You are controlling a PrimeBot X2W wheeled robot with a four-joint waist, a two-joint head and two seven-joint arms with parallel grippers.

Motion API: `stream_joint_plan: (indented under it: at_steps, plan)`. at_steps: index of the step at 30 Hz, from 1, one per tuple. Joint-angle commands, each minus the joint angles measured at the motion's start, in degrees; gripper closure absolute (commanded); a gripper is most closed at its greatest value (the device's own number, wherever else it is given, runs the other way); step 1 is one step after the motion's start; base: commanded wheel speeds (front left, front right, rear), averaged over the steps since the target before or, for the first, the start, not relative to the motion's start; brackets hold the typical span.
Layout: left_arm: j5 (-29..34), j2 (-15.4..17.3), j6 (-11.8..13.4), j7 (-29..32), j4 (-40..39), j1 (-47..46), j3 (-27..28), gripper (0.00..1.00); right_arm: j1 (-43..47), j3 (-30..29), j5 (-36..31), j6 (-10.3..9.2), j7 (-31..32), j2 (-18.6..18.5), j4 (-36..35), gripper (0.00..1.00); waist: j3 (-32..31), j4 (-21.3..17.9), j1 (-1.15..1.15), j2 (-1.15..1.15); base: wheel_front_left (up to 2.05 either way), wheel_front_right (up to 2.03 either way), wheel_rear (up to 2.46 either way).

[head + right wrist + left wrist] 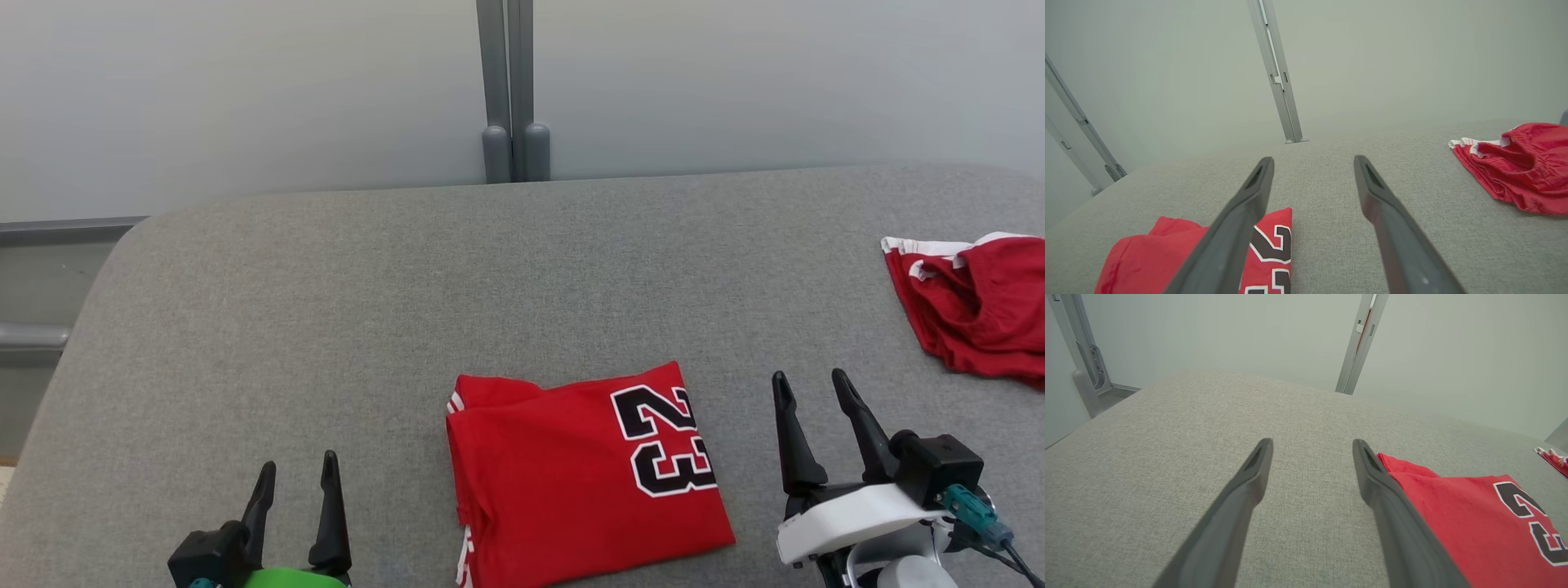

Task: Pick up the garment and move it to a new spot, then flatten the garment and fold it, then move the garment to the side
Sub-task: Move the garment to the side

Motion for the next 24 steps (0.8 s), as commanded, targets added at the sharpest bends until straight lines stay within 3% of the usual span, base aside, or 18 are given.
stream_joint_plan:
  at_steps: [1,10,18,24]
  plan:
    - [0.43,-0.14,-0.24,-0.28,0.21,0.55,0.39,0.0,0.35,0.06,0.13,0.02,-0.15,-0.03,0.22,0.0,-0.03,0.03,0.0,0.0,0.0,0.0,0.0]
    - [2.22,-0.81,-1.07,-0.27,1.11,0.65,0.77,0.0,-1.49,-1.19,-1.3,0.02,-0.13,-0.04,2.54,0.0,-0.22,0.74,0.0,0.0,0.0,0.0,0.0]
    - [2.95,-1.48,-1.63,-0.23,1.86,0.57,0.09,0.0,-6.79,2.75,2.2,0.02,13.68,-3.37,12.09,0.0,0.47,3.38,0.0,0.0,0.0,0.0,0.0]
    - [3.21,-2.01,-2.18,-0.23,2.53,0.02,-0.11,0.0,-9.73,6.28,7.58,0.01,17.49,-5.4,18.66,0.0,1.67,6.28,0.0,0.0,0.0,0.0,0.0]
